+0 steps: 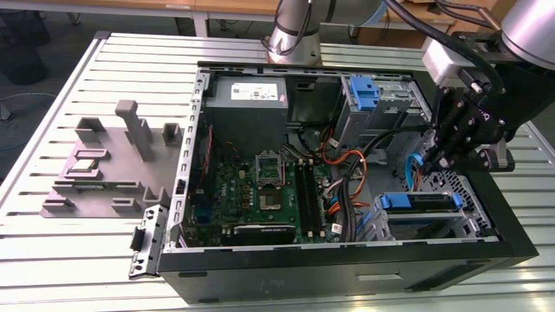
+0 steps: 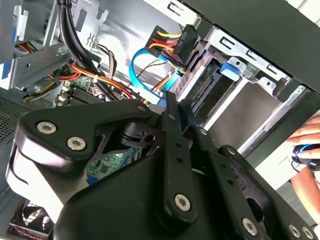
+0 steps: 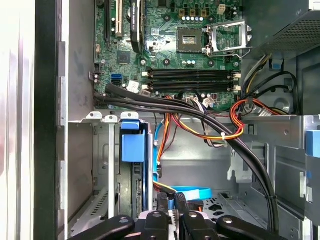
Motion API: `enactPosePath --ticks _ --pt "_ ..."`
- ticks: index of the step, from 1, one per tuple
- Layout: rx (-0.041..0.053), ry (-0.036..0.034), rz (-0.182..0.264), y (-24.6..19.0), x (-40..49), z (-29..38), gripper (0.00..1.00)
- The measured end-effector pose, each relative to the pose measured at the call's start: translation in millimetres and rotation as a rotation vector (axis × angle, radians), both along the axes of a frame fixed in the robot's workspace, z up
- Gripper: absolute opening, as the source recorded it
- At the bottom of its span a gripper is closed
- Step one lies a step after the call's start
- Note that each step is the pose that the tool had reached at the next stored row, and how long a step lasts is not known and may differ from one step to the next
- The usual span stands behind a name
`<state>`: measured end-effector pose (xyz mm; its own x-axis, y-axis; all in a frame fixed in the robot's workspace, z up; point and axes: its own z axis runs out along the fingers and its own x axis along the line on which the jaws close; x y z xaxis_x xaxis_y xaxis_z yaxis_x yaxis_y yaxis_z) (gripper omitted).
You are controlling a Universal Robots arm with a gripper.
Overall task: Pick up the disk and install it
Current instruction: 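Insert the first disk wire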
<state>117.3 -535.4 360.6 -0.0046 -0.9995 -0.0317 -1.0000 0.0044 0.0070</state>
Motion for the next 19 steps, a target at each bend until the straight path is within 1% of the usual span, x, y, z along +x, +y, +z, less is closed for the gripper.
enactPosePath --ticks 9,16,17,19 --pt "-0.0002 -0.0001 0.0 -5.5 -0.7 -0.9 0.2" --pt "-0.0023 0.0005 0.0 -6.9 -0.7 -3.6 0.2" --pt "-0.0023 0.0005 0.0 -7.1 -0.7 -3.8 0.16" --pt "-0.0024 0.0005 0.0 -7.1 -0.7 -3.8 0.16"
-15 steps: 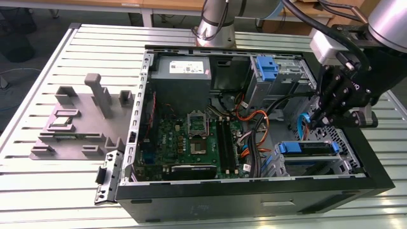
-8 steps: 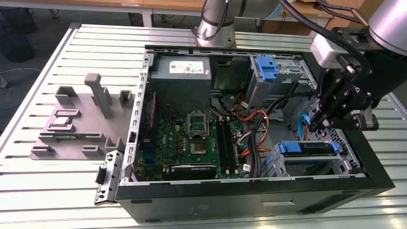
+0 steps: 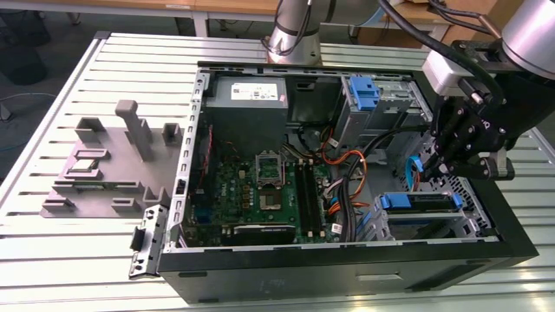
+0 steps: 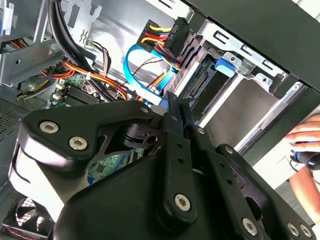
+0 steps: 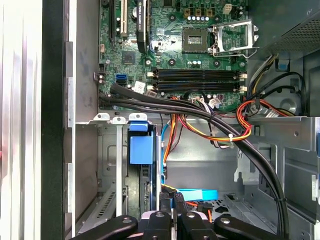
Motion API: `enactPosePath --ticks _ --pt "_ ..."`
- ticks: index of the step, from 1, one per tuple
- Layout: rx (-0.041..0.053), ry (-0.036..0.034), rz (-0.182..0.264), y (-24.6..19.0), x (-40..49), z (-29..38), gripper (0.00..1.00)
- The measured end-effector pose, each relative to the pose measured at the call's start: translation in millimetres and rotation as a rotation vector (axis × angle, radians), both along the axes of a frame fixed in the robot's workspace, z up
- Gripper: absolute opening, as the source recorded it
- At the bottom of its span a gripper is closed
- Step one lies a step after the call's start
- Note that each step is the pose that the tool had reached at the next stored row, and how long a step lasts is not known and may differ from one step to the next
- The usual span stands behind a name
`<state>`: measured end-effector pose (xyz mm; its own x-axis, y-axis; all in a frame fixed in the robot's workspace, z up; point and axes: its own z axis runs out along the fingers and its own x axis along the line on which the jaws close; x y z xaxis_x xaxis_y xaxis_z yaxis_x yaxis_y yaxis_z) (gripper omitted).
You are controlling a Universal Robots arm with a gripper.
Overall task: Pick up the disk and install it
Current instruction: 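Insert the first disk wire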
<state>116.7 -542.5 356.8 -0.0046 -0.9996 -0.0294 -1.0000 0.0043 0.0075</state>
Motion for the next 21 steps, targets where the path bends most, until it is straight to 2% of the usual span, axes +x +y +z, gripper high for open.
enactPosePath --ticks 9,10,11,12,13,14,15,21 --pt "0.0 0.0 0.0 -0.3 0.0 -0.3 0.17" --pt "0.0 0.0 0.0 -0.3 0.0 -0.3 0.22" --pt "0.0 0.0 0.0 -0.3 0.0 -0.3 0.22" --pt "0.0 0.0 0.0 -0.4 0.0 -0.4 0.29" --pt "0.0 0.0 0.0 -0.4 0.0 -0.4 0.29" --pt "-0.0001 0.0 0.0 -0.4 0.0 -0.4 0.35" --pt "-0.0005 0.0 0.0 -0.5 0.0 -0.7 0.35" --pt "-0.0163 0.0 0.0 -0.5 0.0 -3.9 0.35"
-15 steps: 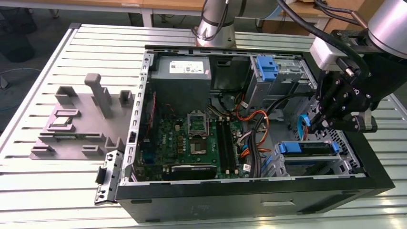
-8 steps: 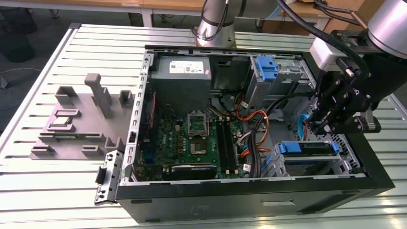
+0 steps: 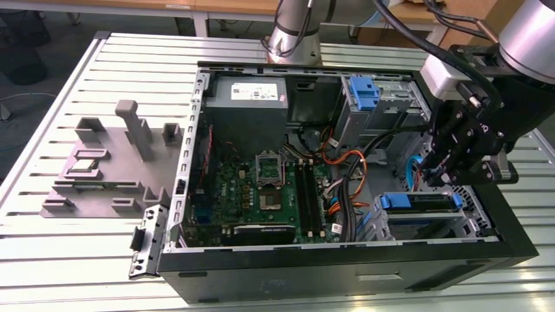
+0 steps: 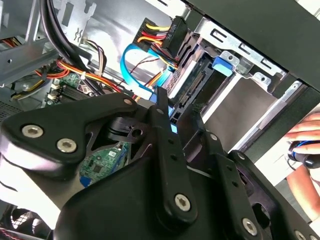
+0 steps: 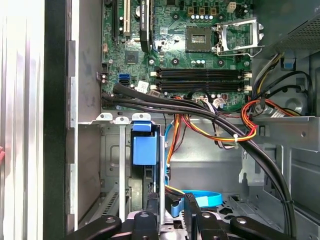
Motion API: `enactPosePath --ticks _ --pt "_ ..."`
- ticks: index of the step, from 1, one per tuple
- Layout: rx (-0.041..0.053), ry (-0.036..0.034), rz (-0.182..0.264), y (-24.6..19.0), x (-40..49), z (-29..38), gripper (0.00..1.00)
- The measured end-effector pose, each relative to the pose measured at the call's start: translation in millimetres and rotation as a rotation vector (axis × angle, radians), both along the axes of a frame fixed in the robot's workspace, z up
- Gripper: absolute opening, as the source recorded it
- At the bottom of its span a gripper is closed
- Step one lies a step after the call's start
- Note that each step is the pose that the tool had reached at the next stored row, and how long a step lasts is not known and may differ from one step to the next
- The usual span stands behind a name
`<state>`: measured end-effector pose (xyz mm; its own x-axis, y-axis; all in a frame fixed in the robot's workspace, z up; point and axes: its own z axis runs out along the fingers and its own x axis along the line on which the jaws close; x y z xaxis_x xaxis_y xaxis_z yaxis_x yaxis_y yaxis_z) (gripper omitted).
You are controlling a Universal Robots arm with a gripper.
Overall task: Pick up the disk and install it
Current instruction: 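Insert the first disk wire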
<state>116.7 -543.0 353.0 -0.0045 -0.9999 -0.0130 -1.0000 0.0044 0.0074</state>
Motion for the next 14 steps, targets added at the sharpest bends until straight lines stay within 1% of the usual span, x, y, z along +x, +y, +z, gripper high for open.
enactPosePath --ticks 2,7,9,11,12,13,14 --pt "-0.0021 0.0 0.0 0.0 0.0 0.0 0.35" --pt "-0.0032 0.0 0.0 0.0 0.0 0.0 0.35" --pt "-0.0036 0.0 0.0 0.0 0.0 0.0 0.33" --pt "-0.004 0.0 0.0 0.0 0.0 0.0 0.21" --pt "-0.0042 0.0 0.0 0.0 0.0 0.0 0.21" --pt "-0.0044 0.0 0.0 0.0 0.0 0.0 0.16" --pt "-0.0046 0.0 0.0 0.0 0.0 0.0 0.16"
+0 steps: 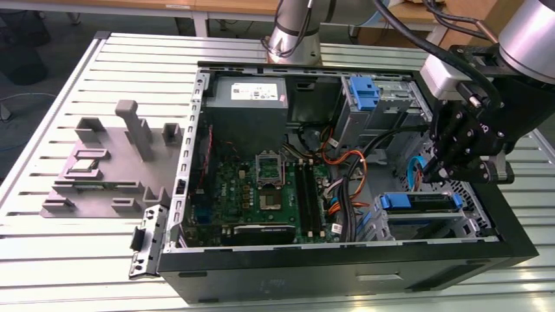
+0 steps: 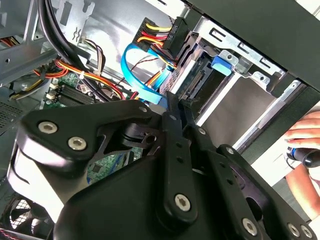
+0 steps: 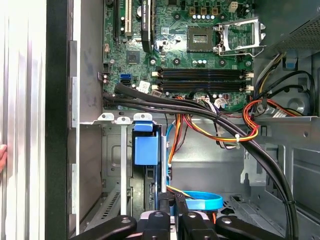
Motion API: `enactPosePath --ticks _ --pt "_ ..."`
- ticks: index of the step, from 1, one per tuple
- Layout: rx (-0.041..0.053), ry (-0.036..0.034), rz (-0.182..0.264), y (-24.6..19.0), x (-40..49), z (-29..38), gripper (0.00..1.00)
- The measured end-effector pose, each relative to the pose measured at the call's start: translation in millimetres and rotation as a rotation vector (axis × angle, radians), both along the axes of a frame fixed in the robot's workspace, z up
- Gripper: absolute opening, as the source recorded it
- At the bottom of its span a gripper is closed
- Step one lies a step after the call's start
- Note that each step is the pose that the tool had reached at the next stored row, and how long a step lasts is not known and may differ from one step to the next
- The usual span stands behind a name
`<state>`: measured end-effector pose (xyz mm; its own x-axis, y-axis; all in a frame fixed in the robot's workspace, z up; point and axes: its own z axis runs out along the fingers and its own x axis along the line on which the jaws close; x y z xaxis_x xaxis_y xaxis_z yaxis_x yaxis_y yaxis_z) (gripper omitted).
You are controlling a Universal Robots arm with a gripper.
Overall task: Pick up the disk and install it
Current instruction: 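Insert the first disk wire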
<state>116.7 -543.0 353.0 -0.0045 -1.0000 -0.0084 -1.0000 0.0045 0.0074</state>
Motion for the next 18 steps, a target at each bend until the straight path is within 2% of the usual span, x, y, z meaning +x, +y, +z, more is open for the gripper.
enactPosePath --ticks 6,9,11,15,18 --pt "-0.0011 0.0 0.0 -0.2 0.0 0.0 0.16" --pt "-0.0011 -0.0008 0.0 -2.5 -0.1 0.0 0.16" --pt "-0.001 -0.0061 0.0 -4.3 -0.6 -0.2 0.16" --pt "-0.001 -0.0222 0.0 -6.3 -4.2 -1.3 0.16" --pt "-0.0009 -0.0264 0.002 -8.8 -5.7 -2.4 0.16"
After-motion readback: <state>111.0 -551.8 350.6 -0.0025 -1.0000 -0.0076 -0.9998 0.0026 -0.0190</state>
